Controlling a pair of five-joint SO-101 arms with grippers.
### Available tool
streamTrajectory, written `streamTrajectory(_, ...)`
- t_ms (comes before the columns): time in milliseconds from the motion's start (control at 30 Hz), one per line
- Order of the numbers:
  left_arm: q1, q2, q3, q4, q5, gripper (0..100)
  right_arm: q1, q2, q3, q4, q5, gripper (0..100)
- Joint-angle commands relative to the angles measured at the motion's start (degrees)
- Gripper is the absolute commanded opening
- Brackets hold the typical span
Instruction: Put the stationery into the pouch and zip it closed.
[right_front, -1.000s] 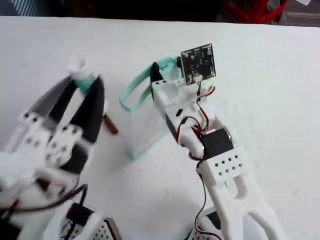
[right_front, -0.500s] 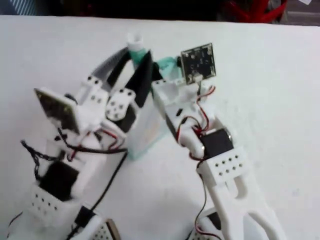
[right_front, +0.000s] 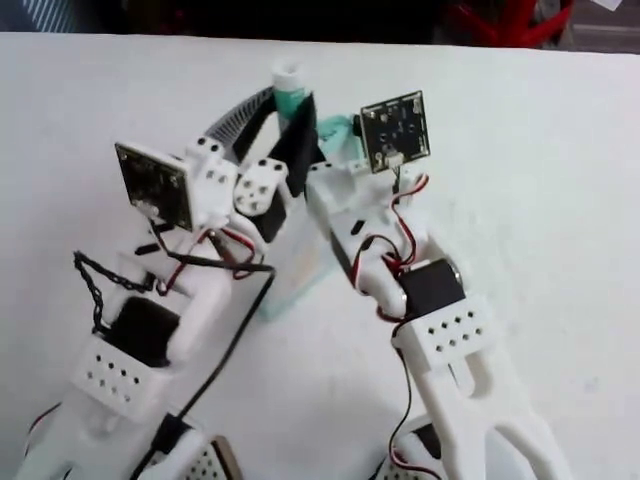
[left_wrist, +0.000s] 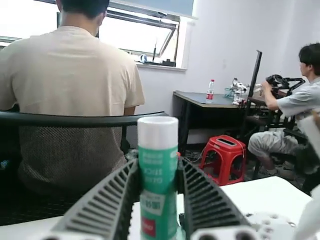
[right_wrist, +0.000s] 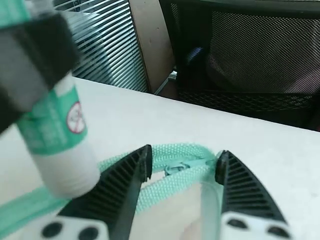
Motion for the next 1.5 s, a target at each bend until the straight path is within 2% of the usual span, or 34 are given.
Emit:
streamTrajectory(0, -2.3, 0.7, 1.5, 0.2, 0.2, 4, 0.2, 1.2, 4.4, 0.4, 0.2, 20.5)
streamTrajectory(367, -0.6, -13.8, 8.4, 3.8, 0.1, 4, 0.2, 1.2, 4.3, 0.4, 0.2, 20.5)
streamTrajectory(800, -0.4, -14.5, 14.6, 3.9, 0.3, 4, 0.2, 1.2, 4.3, 0.4, 0.2, 20.5)
streamTrajectory(900, -0.6, -14.5, 14.8, 5.1, 0.0, 10, 0.2, 1.2, 4.3, 0.4, 0.2, 20.5)
streamTrajectory(1033, 0.6, -14.5, 11.7, 12.6, 0.4, 21, 0.2, 1.2, 4.3, 0.4, 0.2, 20.5)
streamTrajectory(1167, 0.7, -14.5, 9.1, 15.8, 0.4, 21, 0.2, 1.2, 4.3, 0.4, 0.2, 20.5)
streamTrajectory(1467, 0.4, -14.5, 8.4, 15.8, 0.0, 21, 0.2, 1.2, 4.3, 0.4, 0.2, 20.5)
